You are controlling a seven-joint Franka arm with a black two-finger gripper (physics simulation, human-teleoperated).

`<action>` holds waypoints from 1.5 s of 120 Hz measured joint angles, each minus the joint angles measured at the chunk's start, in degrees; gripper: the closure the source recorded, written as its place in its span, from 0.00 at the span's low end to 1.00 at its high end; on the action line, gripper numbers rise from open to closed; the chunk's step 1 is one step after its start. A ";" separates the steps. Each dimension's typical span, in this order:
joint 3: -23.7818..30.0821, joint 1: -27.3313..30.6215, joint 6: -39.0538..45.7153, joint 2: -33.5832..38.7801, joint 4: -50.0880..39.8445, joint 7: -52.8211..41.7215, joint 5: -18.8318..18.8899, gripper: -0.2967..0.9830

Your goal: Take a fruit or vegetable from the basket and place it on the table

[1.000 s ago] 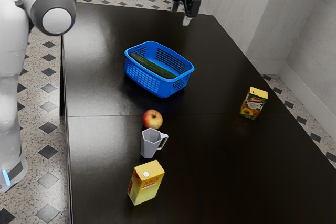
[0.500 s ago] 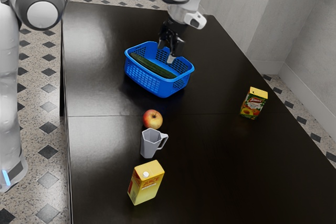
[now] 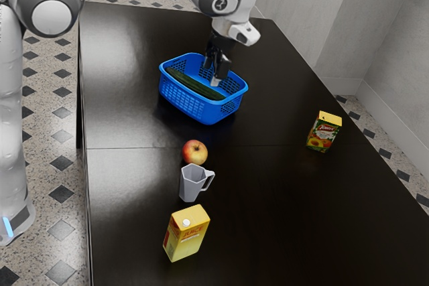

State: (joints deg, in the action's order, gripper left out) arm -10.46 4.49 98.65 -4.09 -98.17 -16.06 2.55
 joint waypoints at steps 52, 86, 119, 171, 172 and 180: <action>-0.09 2.60 1.39 0.08 -2.42 -4.01 -0.05 0.23; -0.09 2.59 2.35 0.10 -4.23 -5.44 -0.20 0.23; 0.00 3.09 3.00 -1.07 -4.00 -6.32 -0.47 0.23; 0.02 3.98 3.90 -3.11 -4.33 -7.10 -0.67 0.23; 0.01 3.98 3.91 -3.13 -4.33 -7.11 -0.67 0.23; 0.02 4.02 4.04 -3.41 -4.37 -7.19 -0.68 0.23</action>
State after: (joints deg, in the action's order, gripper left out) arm -10.44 8.51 102.69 -7.50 -102.54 -23.25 1.87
